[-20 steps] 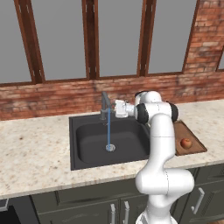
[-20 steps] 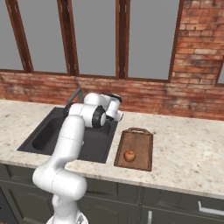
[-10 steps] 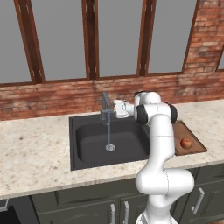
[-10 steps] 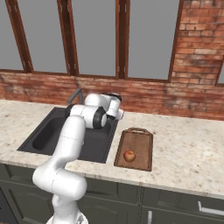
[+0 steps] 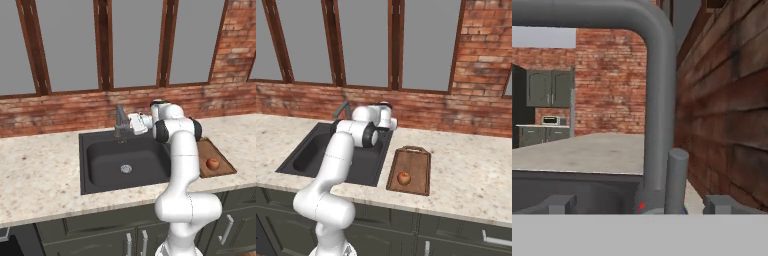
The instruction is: Pick the apple from the sink and place it on the cutting board to airdry. Then turn off the sink faucet.
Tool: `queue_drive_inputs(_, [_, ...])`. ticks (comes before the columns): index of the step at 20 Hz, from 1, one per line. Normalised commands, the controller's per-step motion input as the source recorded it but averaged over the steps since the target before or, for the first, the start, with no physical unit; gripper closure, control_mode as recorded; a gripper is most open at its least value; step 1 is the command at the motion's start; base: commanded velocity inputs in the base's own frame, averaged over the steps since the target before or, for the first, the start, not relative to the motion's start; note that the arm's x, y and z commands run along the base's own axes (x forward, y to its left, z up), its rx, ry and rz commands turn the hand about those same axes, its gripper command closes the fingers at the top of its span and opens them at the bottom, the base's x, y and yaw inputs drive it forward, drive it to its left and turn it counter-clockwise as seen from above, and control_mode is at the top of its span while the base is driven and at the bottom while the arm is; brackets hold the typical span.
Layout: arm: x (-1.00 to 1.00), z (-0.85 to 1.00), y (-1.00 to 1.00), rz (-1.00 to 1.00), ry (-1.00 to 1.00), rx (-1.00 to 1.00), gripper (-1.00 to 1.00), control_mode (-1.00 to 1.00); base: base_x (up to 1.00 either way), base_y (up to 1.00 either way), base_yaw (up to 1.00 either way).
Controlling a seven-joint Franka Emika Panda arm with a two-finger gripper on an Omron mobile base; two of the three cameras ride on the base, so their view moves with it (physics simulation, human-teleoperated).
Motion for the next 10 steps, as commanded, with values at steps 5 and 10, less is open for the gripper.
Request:
queue_drive_inputs(5, [0.0,0.22,1.0,0.07,0.0,-0.21,-1.0,-1.0,0.0,0.0,0.0])
queue_drive_inputs(10, [-0.05,0.02,0.69,0.07,-0.06,-0.16,-1.0,-1.0,0.0,0.0,0.0])
